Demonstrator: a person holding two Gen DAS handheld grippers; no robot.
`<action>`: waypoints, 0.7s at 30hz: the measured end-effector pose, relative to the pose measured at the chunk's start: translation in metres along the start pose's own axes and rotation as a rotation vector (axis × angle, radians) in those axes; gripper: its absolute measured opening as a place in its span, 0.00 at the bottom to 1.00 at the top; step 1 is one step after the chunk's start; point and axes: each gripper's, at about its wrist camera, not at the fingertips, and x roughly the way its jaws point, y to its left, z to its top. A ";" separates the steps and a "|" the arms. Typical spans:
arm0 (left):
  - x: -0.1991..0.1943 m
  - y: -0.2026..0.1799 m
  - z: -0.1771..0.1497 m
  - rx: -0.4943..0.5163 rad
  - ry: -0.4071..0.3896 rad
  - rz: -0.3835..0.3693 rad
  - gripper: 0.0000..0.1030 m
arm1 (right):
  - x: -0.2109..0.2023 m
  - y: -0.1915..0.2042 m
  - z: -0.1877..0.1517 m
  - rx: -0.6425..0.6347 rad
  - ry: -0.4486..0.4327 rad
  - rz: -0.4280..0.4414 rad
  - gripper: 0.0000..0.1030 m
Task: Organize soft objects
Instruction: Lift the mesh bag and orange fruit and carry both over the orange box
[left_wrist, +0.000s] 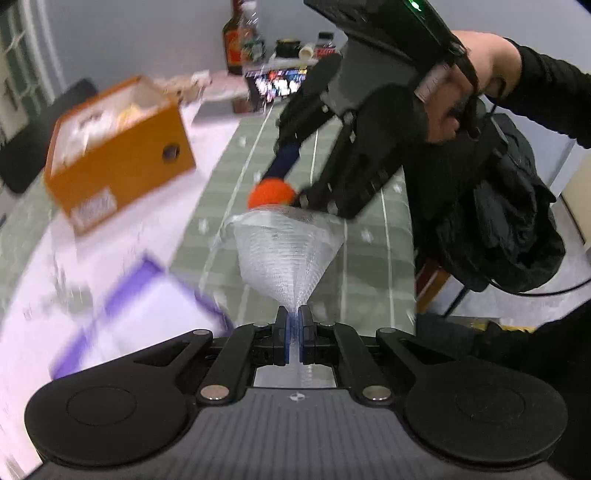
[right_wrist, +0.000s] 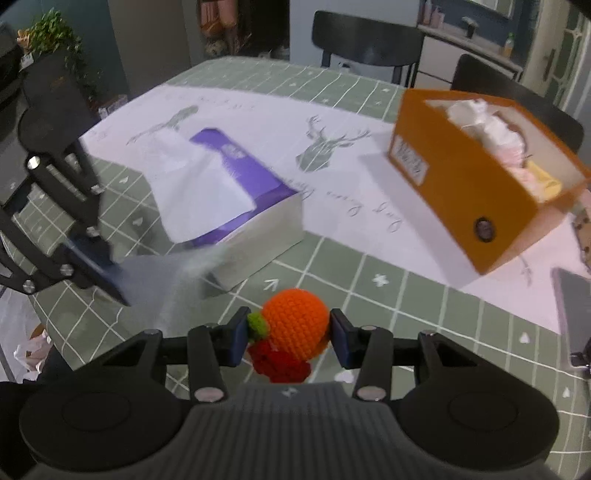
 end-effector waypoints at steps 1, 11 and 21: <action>0.002 0.001 0.011 0.021 0.000 0.004 0.04 | -0.004 -0.004 -0.001 -0.002 -0.003 -0.010 0.44; 0.020 0.043 0.089 0.027 -0.052 0.081 0.04 | -0.027 -0.060 0.012 0.038 -0.088 -0.097 0.44; 0.039 0.123 0.163 -0.035 -0.053 0.191 0.04 | -0.024 -0.127 0.060 0.094 -0.195 -0.159 0.44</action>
